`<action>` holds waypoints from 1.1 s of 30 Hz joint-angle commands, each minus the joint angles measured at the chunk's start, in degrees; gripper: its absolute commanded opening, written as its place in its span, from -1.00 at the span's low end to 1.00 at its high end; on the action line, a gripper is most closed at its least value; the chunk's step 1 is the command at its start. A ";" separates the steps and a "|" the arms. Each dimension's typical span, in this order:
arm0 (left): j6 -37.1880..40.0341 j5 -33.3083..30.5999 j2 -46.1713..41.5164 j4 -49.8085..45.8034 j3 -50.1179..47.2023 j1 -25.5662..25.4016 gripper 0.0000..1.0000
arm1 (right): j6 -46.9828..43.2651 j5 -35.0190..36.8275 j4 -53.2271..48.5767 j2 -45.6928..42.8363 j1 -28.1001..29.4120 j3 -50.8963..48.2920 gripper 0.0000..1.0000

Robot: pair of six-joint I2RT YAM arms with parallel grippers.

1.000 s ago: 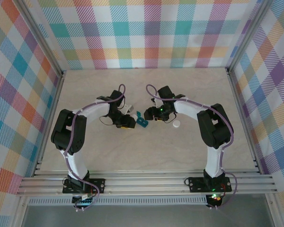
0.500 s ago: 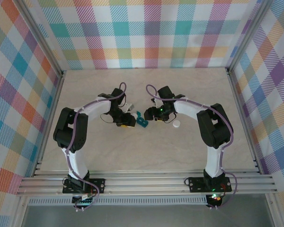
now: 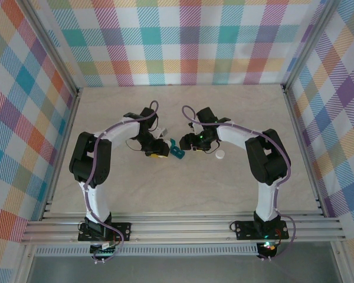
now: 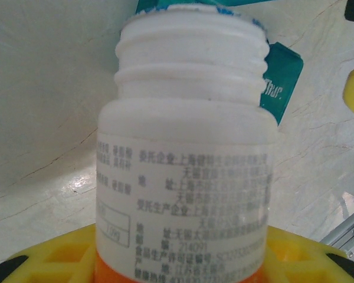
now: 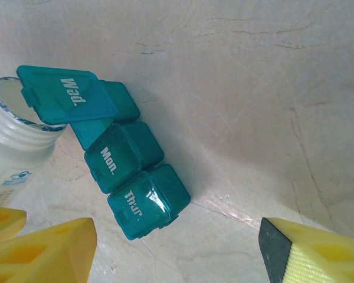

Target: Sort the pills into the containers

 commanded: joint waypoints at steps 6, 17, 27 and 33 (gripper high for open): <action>1.79 0.73 1.85 -4.67 3.23 0.42 -1.00 | -0.38 -0.26 -0.33 0.55 -0.51 1.27 0.49; 1.71 0.83 3.50 -6.04 5.39 -0.19 -1.00 | -0.13 -0.26 -0.31 0.49 -0.69 1.18 0.49; 1.77 -0.13 4.94 -8.58 7.89 -0.72 -1.00 | -0.15 -0.21 -0.22 0.36 -0.78 1.09 0.49; 2.01 -0.40 6.05 -10.26 9.34 -0.90 -1.00 | 0.00 -0.26 -0.06 0.20 -0.93 1.00 0.49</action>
